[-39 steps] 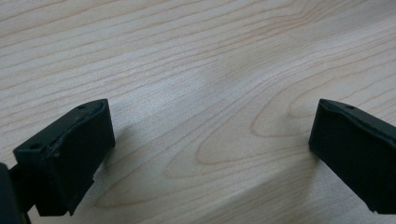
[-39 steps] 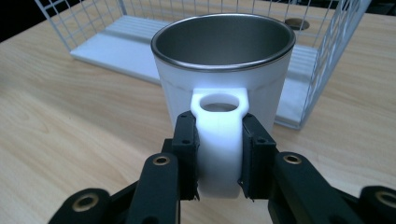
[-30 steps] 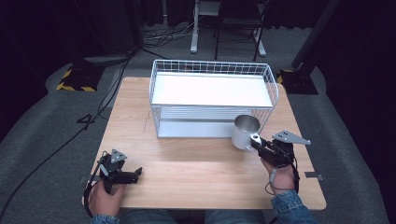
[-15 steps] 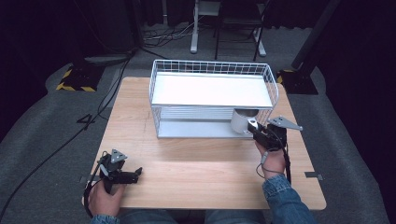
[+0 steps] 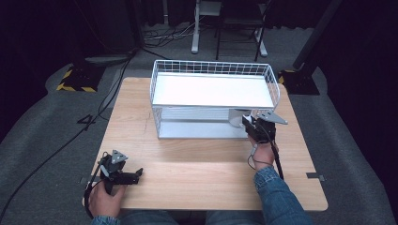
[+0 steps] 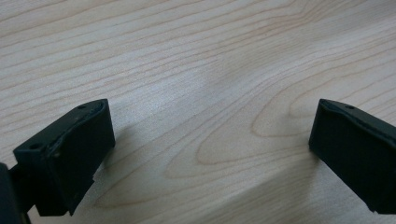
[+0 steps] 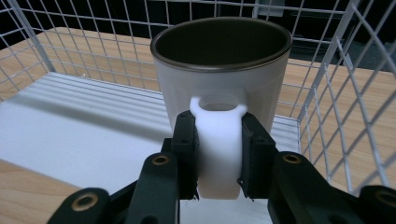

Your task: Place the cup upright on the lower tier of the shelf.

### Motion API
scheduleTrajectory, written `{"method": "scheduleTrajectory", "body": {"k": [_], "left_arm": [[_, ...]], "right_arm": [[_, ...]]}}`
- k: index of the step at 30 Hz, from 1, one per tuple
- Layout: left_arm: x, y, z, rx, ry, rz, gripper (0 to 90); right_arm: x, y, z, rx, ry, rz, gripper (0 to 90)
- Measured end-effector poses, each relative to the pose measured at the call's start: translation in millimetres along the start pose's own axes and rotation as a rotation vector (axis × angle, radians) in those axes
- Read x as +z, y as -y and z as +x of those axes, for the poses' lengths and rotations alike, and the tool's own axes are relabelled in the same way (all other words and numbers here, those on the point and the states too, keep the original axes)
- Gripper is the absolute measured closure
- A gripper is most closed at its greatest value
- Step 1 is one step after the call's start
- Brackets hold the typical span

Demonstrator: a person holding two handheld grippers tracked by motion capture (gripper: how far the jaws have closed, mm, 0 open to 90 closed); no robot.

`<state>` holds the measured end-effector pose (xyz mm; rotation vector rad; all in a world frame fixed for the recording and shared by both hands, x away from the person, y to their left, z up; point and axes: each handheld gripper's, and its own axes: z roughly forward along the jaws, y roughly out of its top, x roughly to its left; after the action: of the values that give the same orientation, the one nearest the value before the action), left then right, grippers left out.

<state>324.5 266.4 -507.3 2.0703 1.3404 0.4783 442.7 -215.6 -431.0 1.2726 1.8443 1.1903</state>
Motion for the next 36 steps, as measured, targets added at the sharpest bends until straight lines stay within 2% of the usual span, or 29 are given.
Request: {"method": "scheduleTrajectory", "body": {"k": [7, 12, 26, 31, 36], "left_arm": [[0.0, 0.0, 0.0, 0.000, 0.000, 0.000, 0.5], [0.1, 0.0, 0.1, 0.002, -0.001, -0.001, 0.5], [0.0, 0.0, 0.0, 0.000, 0.000, 0.000, 0.5], [0.0, 0.0, 0.0, 0.000, 0.000, 0.000, 0.5], [0.0, 0.0, 0.0, 0.000, 0.000, 0.000, 0.5]], "right_arm": [[12.3, 2.9, 2.5, -0.006, 0.008, 0.010, 71.5], [19.4, 5.1, 1.0, 0.013, 0.022, 0.021, 71.4], [20.6, 11.3, -5.2, 0.045, 0.013, 0.027, 70.9], [20.4, 13.6, -5.8, 0.036, 0.017, 0.038, 70.4], [20.3, 13.6, -8.2, 0.054, 0.011, 0.053, 61.4]]}}
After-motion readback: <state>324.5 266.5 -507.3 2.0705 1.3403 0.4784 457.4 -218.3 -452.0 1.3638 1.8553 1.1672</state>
